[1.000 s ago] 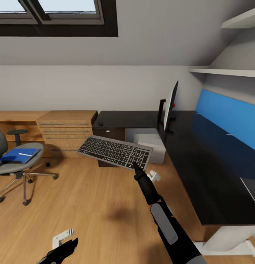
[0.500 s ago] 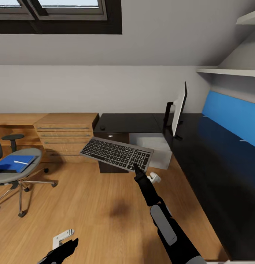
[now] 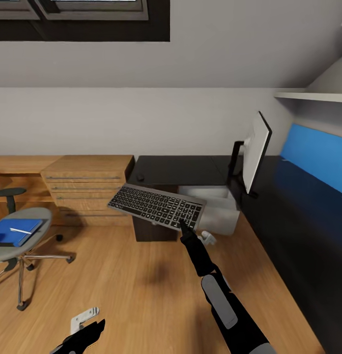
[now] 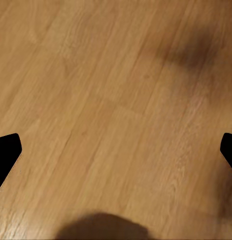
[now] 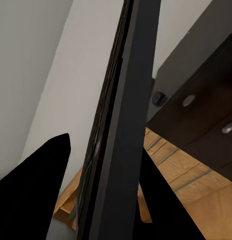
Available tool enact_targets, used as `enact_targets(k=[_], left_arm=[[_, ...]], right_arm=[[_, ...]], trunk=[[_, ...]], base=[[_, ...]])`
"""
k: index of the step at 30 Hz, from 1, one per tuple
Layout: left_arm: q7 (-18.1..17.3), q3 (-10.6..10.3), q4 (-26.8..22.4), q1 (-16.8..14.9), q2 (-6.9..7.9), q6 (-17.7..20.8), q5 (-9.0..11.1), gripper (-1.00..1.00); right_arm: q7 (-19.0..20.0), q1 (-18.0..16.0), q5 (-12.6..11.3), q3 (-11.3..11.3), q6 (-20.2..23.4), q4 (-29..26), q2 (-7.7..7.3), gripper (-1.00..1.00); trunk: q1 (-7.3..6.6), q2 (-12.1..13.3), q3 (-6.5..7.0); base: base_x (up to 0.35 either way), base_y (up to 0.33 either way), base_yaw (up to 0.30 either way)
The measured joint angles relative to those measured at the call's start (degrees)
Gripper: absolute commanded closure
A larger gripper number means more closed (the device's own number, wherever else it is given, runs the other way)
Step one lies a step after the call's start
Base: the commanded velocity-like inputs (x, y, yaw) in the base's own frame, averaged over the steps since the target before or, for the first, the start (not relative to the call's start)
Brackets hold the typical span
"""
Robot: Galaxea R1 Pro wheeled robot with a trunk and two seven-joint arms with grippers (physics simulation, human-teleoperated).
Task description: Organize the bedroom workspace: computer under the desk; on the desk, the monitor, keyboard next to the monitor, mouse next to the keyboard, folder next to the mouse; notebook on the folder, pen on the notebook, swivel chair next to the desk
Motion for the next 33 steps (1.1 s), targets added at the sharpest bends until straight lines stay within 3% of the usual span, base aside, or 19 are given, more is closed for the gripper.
enact_targets(k=[20,30,31,32,33], left_arm=[[0.0,0.0,0.0,0.0,0.01,0.0,-0.2,-1.0],[0.0,-0.1,0.0,0.0,0.0,0.0,-0.3,-1.0],[0.0,-0.1,0.0,0.0,0.0,0.0,-0.3,-1.0],[0.0,-0.1,-0.1,0.0,0.0,0.0,-0.3,-1.0],[0.0,-0.2,0.0,0.0,0.0,0.0,-0.3,-1.0]], right_arm=[[0.2,0.0,0.0,-0.2,-0.1,-0.3,-0.1,1.0],[-6.6,0.0,-0.3,0.0,-19.3,0.6,0.02,1.0],[-9.8,0.0,-0.2,0.4,-23.8,1.6,0.06,1.0],[-11.2,0.0,-1.8,-0.1,-25.4,2.1,0.05,1.0],[-13.0,0.0,-0.9,0.1,-28.1,2.8,0.14,1.0]], trunk=[[0.0,0.0,0.0],[0.0,0.0,0.0],[0.0,0.0,0.0],[0.01,0.0,0.0],[0.0,0.0,0.0]], base=[[0.303,0.194,0.0],[0.268,0.24,0.0],[0.267,0.241,0.0],[0.267,0.241,0.0],[0.267,0.241,0.0]])
